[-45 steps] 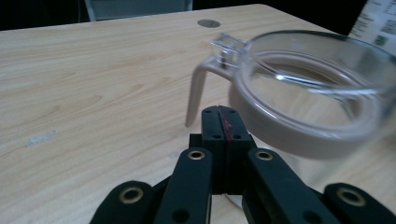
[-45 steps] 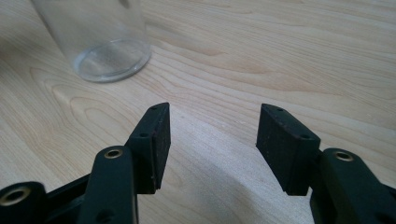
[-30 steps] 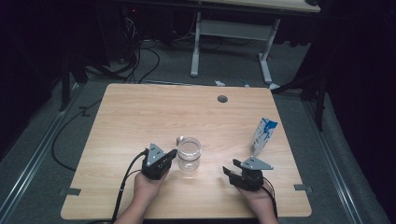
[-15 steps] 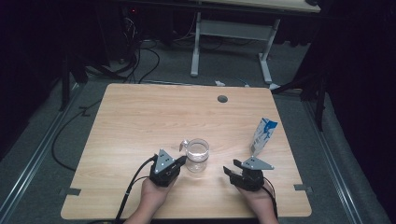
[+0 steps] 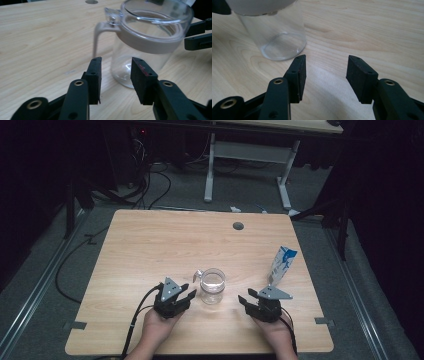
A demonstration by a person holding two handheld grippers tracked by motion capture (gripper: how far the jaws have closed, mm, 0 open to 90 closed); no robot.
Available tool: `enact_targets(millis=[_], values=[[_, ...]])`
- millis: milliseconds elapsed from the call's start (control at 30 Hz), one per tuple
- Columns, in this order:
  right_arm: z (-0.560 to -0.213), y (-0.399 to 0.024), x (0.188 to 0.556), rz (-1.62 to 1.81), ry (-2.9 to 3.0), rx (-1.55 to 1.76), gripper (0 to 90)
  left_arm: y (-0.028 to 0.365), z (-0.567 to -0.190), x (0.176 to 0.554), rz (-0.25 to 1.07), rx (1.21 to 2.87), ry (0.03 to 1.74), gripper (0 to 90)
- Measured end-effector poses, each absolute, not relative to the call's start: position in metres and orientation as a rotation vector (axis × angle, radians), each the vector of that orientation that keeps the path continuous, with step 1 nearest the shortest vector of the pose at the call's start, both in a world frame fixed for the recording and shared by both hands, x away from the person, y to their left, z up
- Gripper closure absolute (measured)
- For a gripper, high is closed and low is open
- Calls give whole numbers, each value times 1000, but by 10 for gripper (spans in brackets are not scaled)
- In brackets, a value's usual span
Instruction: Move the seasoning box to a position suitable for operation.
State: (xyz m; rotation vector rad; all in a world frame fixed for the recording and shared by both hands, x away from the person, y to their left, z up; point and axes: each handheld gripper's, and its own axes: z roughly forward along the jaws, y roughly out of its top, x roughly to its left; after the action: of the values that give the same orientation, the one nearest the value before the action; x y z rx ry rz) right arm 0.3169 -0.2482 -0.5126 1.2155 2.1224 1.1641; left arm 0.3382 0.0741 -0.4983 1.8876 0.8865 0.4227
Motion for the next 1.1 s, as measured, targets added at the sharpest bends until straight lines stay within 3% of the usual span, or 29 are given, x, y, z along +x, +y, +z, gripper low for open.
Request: enact_targets(millis=[100,233,300,533,633,1100], values=[[-508,-246,323,1174,2112,1215,525,82,-494,343,419,1891,876,607],[-499,-240,332,1172,2097,1200,548,87,-486,351,435,1870,899,527],[-496,-236,336,1188,2093,1182,560,87,-482,354,453,1864,872,576],[-492,-230,347,1226,2077,1174,553,83,-469,370,411,1797,915,611],[-491,-231,345,1248,2078,1171,564,77,-463,372,464,1807,905,650],[-492,-227,339,1246,2099,1135,579,63,-455,381,456,1813,906,818]])
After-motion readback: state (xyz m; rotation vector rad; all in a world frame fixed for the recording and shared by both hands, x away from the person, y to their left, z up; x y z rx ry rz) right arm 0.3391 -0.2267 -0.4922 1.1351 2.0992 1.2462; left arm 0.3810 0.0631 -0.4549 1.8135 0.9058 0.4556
